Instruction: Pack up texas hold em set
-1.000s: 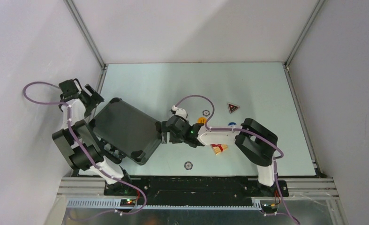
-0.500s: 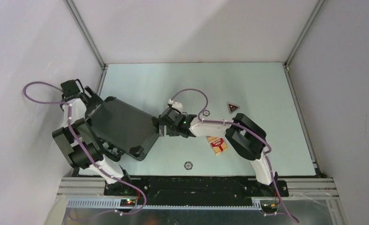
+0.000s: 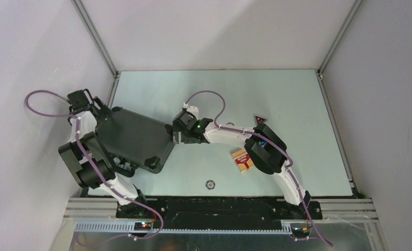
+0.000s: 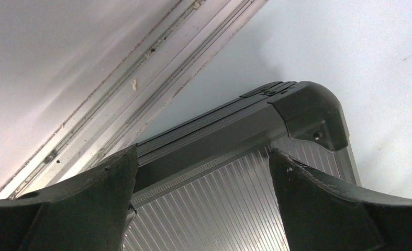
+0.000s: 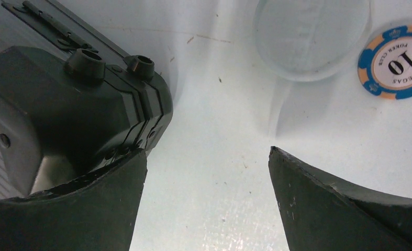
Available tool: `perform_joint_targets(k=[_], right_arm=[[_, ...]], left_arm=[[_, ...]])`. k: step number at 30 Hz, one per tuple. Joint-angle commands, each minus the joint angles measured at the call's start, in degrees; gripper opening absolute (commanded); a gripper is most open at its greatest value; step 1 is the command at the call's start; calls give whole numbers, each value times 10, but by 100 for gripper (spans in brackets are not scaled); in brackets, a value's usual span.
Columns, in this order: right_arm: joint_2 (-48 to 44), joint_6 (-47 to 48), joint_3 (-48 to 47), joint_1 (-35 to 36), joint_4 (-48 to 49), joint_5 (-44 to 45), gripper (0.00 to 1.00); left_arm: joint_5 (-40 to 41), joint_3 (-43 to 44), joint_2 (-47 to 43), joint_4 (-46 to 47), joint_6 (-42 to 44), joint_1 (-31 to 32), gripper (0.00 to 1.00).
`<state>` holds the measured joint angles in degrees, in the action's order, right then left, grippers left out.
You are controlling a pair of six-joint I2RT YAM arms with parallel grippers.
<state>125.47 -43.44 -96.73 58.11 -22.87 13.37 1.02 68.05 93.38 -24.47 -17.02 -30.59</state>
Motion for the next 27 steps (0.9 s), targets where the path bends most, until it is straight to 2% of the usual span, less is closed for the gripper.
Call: perform_joint_targets(k=[1,13,21,27], right_arm=[[15,-12,-88,2,125,6,92],[51,43,-143,-12,117,-62,94],[51,51,-136,-27,121,-83,94],[66,59,-169,-32,107,-75,94]], left_arm=[[-27,-26,-26,-47,-21,24,95],[-75,-109,-83,-57,-67,36,97],[-57,-115,-91,-57,-62,47,97],[-67,-125,-158,-58,-63,49,97]])
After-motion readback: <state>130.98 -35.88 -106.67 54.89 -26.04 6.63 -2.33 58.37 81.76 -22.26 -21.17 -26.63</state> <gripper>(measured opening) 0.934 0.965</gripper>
